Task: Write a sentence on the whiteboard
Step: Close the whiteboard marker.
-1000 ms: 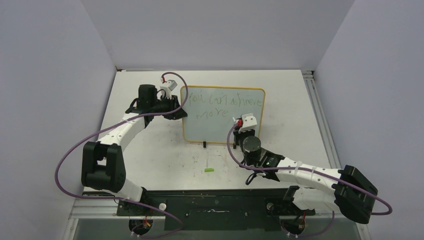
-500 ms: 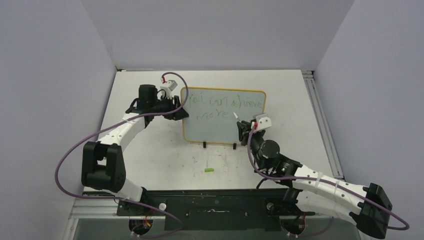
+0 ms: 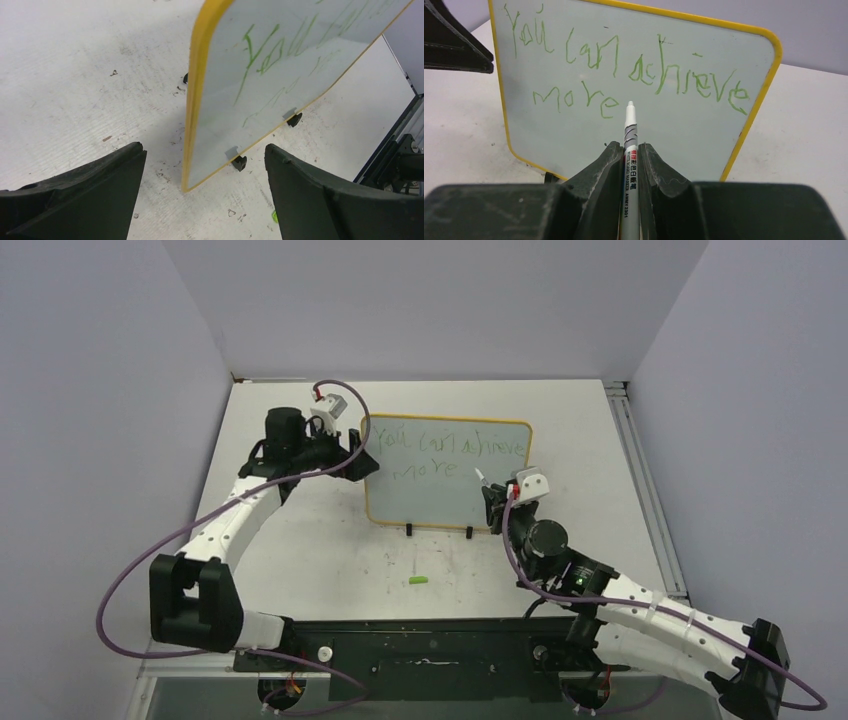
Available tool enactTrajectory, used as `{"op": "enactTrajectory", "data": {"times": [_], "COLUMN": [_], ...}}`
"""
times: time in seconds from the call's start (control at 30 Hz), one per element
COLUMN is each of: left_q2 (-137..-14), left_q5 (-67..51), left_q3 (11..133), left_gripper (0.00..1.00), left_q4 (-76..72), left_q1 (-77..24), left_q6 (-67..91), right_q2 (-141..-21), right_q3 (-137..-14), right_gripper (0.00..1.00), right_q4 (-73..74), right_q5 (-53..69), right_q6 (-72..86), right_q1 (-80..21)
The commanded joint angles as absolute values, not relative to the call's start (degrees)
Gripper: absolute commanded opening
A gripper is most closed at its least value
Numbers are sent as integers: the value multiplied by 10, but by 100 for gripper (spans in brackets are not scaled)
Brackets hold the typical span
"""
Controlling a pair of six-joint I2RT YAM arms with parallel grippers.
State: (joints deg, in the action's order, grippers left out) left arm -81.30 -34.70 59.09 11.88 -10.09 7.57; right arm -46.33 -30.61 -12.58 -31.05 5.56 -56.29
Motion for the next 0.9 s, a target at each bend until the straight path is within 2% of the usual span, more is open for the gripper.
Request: {"op": "enactTrajectory", "data": {"times": [0.0, 0.23, 0.43, 0.53, 0.73, 0.87], "left_q2": [-741, -623, -498, -463, -527, -604], "left_q5": [-292, -169, -110, -64, 83, 111], "left_q3": [579, 540, 462, 410, 337, 328], "left_gripper": [88, 87, 85, 83, 79, 79], "left_q4": [118, 115, 124, 128, 123, 95], "left_q1": [-101, -145, -285, -395, -615, -670], "left_q6": [57, 43, 82, 139, 245, 265], "right_q2": [-437, -439, -438, -430, -395, -350], "right_q3": [-333, -358, -374, -373, -366, -355], "right_gripper": [5, 5, 5, 5, 5, 5], "right_q4": [-105, -30, 55, 89, 153, 148], "right_q5": [-320, -307, -291, -289, -411, -418], "right_q6": [52, 86, 112, 133, 206, 208], "right_q1": [-565, -565, -563, -564, -563, -561]}}
